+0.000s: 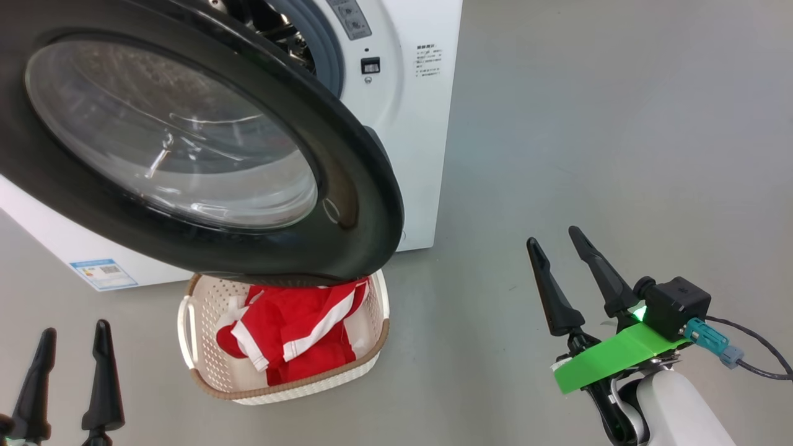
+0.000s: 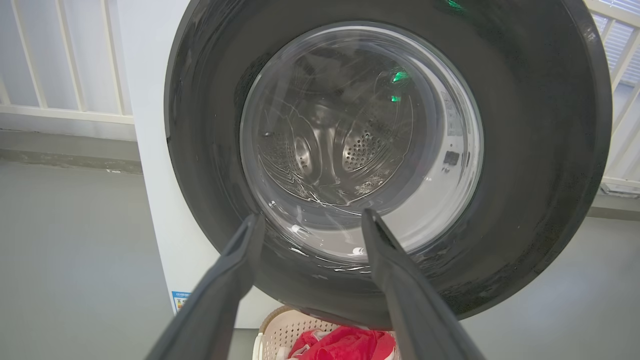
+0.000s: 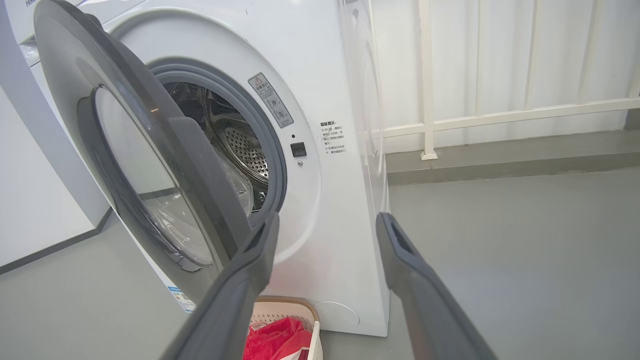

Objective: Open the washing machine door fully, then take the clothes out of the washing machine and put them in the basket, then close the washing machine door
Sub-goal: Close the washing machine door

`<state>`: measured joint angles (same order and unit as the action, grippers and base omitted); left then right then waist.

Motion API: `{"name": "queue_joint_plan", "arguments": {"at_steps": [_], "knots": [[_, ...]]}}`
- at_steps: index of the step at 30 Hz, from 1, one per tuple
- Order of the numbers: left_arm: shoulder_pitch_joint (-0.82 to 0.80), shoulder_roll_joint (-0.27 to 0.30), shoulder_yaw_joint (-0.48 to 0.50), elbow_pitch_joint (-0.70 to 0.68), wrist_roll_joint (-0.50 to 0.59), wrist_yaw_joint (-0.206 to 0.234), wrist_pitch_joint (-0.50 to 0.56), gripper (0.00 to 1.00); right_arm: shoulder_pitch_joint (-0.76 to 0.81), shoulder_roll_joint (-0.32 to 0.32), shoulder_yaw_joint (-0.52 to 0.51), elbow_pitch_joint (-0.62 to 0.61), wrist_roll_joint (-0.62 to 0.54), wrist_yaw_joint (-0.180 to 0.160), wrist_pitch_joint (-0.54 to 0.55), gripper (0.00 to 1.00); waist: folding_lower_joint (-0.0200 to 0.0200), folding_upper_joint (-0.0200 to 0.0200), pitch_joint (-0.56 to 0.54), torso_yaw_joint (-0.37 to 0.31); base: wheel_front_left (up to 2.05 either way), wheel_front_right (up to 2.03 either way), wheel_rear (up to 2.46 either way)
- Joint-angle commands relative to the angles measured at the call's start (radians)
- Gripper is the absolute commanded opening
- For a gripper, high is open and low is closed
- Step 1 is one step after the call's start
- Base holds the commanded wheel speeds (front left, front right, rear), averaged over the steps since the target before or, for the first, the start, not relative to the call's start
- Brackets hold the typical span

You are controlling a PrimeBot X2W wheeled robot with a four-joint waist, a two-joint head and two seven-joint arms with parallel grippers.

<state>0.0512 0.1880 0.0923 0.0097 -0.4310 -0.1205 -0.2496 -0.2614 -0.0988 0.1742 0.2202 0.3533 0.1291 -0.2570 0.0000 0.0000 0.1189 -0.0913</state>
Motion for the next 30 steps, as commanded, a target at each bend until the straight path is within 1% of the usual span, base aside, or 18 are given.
{"name": "queue_joint_plan", "arguments": {"at_steps": [1, 16, 17, 18, 19, 20, 21, 22, 30], "knots": [[-0.038, 0.017, 0.039, -0.028, 0.011, -0.009, -0.012, 1.00, -0.008, 0.003, 0.016, -0.024, -0.010, 0.002, -0.005, 1.00, 0.0000, 0.0000, 0.001, 0.002, 0.00, 0.00, 0.00], [-0.036, 0.010, 0.035, -0.033, 0.013, -0.010, -0.012, 1.00, -0.012, 0.003, 0.015, -0.030, -0.015, 0.002, -0.005, 1.00, 0.0000, 0.0000, 0.004, 0.008, 0.00, 0.00, 0.00], [-0.036, 0.010, 0.033, -0.032, 0.013, -0.010, -0.012, 1.00, -0.013, 0.003, 0.016, -0.031, -0.015, 0.002, -0.005, 0.92, 0.0000, 0.0000, 0.005, 0.010, 0.00, 0.00, 0.00], [-0.036, 0.011, 0.032, -0.032, 0.013, -0.010, -0.012, 1.00, -0.014, 0.002, 0.017, -0.032, -0.016, 0.002, -0.005, 0.64, 0.0000, 0.0000, 0.005, 0.012, 0.00, 0.00, 0.00], [-0.037, 0.011, 0.031, -0.032, 0.013, -0.010, -0.012, 1.00, -0.016, 0.000, 0.018, -0.033, -0.016, 0.002, -0.005, 0.44, 0.0000, 0.0000, 0.005, 0.014, 0.00, 0.00, 0.00], [-0.038, 0.010, 0.030, -0.032, 0.013, -0.010, -0.012, 1.00, -0.018, -0.001, 0.019, -0.034, -0.016, 0.002, -0.005, 0.29, 0.0000, 0.0000, 0.005, 0.017, 0.00, 0.00, 0.00], [-0.039, 0.009, 0.030, -0.032, 0.013, -0.010, -0.012, 1.00, -0.021, -0.002, 0.019, -0.036, -0.015, 0.002, -0.005, 0.01, 0.0000, 0.0000, 0.005, 0.021, 0.00, 0.00, 0.00], [-0.040, 0.008, 0.030, -0.033, 0.013, -0.010, -0.012, 1.00, -0.023, -0.003, 0.018, -0.037, -0.014, 0.002, -0.005, 0.00, 0.0000, 0.0000, 0.005, 0.024, 0.00, 0.00, 0.00], [-0.044, -0.004, 0.020, -0.033, 0.010, -0.010, -0.012, 1.00, -0.048, -0.009, 0.041, -0.062, -0.002, 0.002, -0.005, 0.00, 0.0000, 0.0000, 0.009, 0.070, 0.00, 0.00, 0.00]]}}
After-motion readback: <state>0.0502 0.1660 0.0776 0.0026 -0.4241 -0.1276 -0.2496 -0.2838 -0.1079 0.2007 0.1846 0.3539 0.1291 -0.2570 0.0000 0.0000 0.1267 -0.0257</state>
